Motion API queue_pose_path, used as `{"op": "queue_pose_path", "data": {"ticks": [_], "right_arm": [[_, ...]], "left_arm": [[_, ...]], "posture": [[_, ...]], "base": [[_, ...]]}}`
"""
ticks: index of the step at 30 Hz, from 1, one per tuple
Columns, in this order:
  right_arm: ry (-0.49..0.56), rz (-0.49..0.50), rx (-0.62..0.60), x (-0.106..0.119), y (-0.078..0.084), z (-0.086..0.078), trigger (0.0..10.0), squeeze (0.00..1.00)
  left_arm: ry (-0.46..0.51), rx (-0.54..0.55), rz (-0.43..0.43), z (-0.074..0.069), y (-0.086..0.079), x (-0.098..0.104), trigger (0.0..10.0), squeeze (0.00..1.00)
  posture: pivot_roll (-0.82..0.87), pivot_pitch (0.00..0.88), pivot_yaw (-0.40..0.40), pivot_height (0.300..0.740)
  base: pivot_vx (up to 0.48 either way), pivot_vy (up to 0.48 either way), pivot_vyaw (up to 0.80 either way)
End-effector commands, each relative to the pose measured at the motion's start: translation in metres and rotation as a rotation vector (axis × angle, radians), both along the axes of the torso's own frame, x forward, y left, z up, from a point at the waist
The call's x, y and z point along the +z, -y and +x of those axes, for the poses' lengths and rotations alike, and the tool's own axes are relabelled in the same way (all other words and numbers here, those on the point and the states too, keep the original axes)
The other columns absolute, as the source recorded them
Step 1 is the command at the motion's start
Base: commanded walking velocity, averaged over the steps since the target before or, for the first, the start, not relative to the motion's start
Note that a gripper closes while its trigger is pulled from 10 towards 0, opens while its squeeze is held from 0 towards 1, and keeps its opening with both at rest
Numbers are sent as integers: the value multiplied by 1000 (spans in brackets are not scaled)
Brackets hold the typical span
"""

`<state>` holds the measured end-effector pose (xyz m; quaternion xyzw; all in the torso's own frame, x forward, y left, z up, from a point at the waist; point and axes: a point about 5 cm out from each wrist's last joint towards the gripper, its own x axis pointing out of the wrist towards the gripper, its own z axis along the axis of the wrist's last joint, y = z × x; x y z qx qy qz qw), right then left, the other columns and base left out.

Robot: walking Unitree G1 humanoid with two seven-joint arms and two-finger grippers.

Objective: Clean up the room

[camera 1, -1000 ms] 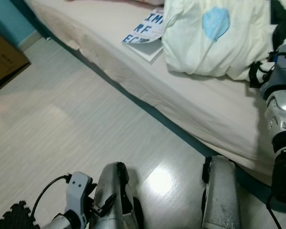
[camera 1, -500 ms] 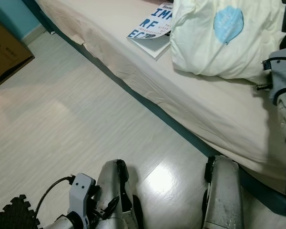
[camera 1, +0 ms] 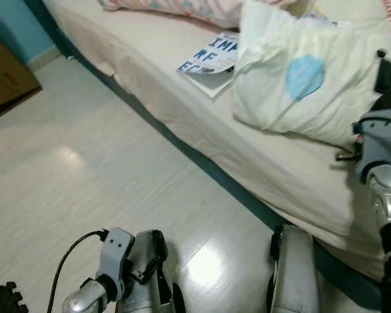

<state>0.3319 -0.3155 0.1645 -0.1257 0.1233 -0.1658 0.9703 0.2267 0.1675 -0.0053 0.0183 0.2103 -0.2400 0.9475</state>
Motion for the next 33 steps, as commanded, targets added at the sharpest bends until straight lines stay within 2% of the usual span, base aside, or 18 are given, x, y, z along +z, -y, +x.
{"op": "queue_pose_path", "data": {"ticks": [1,2,3,12,13,18,19,20,21,22,23,24,25,27,28,30,32,33], "right_arm": [[-251,122,-2,-64,-16,-24,0,0],[-363,185,53,-101,-51,-49,0,0],[-406,212,68,-114,-64,-59,0,0],[-503,304,51,-139,-85,-83,0,0],[-525,329,44,-146,-92,-90,3255,0],[-539,346,50,-152,-99,-94,3020,0],[-513,360,88,-151,-109,-94,6706,0],[-513,360,88,-151,-109,-94,6706,0],[-393,377,167,-137,-120,-83,10000,0],[-393,377,167,-137,-120,-83,10000,0],[-283,393,231,-119,-129,-74,10000,0],[-283,393,231,-119,-129,-74,10000,0],[-153,418,279,-99,-133,-64,10000,0],[-153,418,279,-99,-133,-64,10000,0],[-21,435,308,-76,-130,-54,10000,1000],[-21,435,308,-76,-130,-54,10000,1000],[157,434,328,-41,-119,-37,10000,1000],[157,434,328,-41,-119,-37,10000,1000]], "left_arm": [[-245,-28,48,-42,4,-44,10000,0],[-273,-30,71,-45,4,-52,10000,0],[-285,-35,86,-47,3,-54,10000,0],[-312,-21,121,-49,-2,-61,10000,0],[-321,-16,129,-51,-4,-63,10000,0],[-329,-12,136,-52,-5,-65,10000,0],[-335,-7,142,-52,-6,-66,10000,0],[-335,-7,142,-52,-6,-66,10000,0],[-345,-1,149,-54,-7,-68,10000,0],[-345,-1,149,-54,-7,-68,10000,0],[-351,3,154,-54,-7,-70,10000,0],[-351,3,154,-54,-7,-70,10000,0],[-355,4,158,-55,-8,-71,10000,0],[-355,4,158,-55,-8,-71,10000,0],[-360,3,161,-56,-8,-72,10000,0],[-360,3,161,-56,-8,-72,10000,0],[-363,2,161,-58,-9,-72,10000,0],[-363,2,161,-58,-9,-72,10000,0]], "posture": [[-121,280,104,429],[-129,274,96,429],[-137,264,91,429],[-129,238,81,429],[-128,229,78,429],[-126,223,82,429],[-127,216,80,429],[-127,216,80,429],[-129,213,84,429],[-129,213,84,429],[-127,215,85,429],[-127,215,85,429],[-127,216,86,429],[-127,216,86,429],[-127,216,86,429],[-127,216,86,429],[-115,224,92,429],[-115,224,92,429]], "base": [[0,0,0],[0,0,0],[0,0,0],[0,0,0],[0,0,0],[0,0,0],[0,0,0],[0,0,0],[0,0,0],[0,0,0],[0,0,0],[0,0,0],[0,0,0],[0,0,0],[0,0,0],[0,0,0],[0,0,0],[0,0,0]]}}
